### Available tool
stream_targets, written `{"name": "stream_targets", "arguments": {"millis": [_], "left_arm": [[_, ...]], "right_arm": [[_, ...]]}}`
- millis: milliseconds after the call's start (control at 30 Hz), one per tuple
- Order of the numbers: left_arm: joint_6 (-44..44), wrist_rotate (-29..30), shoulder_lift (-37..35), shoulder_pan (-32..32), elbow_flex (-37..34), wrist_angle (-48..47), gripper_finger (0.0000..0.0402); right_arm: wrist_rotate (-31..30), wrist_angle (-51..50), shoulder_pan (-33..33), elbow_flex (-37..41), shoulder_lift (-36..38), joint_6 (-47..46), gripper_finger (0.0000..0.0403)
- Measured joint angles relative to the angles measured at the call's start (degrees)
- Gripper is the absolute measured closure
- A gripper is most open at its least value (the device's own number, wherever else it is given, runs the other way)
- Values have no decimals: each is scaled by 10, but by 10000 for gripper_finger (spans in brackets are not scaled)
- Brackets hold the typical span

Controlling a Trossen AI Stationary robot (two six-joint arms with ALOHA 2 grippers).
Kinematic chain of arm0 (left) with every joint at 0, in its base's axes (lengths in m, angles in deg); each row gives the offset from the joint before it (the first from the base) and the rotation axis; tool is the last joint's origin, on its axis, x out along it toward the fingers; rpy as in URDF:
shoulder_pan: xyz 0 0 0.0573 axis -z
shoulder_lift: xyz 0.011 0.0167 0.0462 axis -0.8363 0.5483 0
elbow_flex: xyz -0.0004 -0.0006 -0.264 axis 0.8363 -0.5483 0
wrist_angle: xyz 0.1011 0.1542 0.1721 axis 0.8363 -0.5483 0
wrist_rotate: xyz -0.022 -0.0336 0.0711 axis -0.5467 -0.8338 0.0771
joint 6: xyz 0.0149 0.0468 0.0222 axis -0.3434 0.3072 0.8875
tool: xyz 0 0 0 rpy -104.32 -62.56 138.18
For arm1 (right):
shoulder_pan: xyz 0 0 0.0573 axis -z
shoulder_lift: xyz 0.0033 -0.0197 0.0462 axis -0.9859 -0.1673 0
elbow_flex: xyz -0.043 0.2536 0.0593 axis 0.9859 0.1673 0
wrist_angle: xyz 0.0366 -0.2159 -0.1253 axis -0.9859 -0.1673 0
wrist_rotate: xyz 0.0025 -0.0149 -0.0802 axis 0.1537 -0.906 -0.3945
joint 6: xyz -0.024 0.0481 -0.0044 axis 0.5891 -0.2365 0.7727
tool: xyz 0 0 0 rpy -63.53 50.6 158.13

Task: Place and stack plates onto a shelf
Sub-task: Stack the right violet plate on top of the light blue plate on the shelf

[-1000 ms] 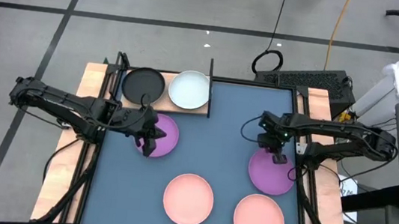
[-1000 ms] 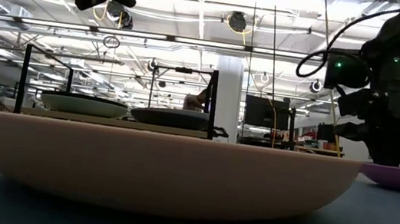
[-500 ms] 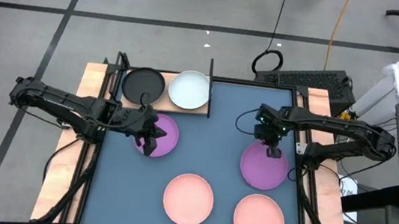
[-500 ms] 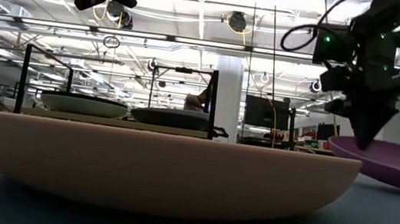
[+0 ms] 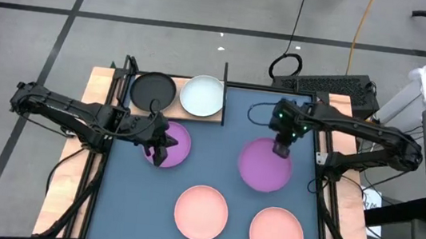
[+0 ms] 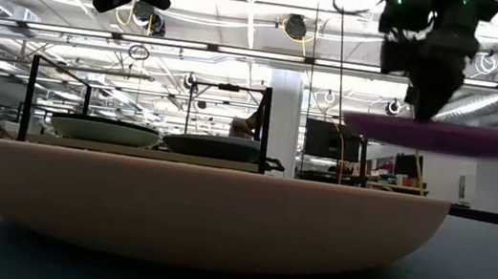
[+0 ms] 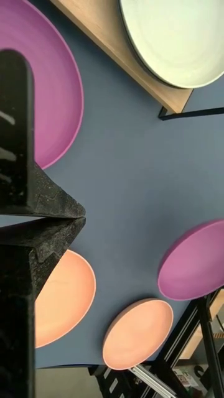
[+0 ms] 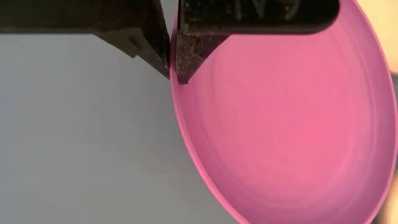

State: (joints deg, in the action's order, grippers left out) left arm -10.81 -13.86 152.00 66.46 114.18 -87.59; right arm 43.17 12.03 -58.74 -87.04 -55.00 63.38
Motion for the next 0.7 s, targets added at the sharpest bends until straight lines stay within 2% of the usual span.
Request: {"name": "stream_targets", "arguments": {"millis": [300,433,700], "left_arm": [[0,0,-8,0,0,-5,389],[-1,0,-42,0,0,-1,389],[-2,4,-122,0,0,-2,389]], "right_arm": [[1,-30,-11,-100,0,-178,403],[-1,-30,-31,-132,0,-249,403],[-57,1,-78,-162,0,-372,403]]}}
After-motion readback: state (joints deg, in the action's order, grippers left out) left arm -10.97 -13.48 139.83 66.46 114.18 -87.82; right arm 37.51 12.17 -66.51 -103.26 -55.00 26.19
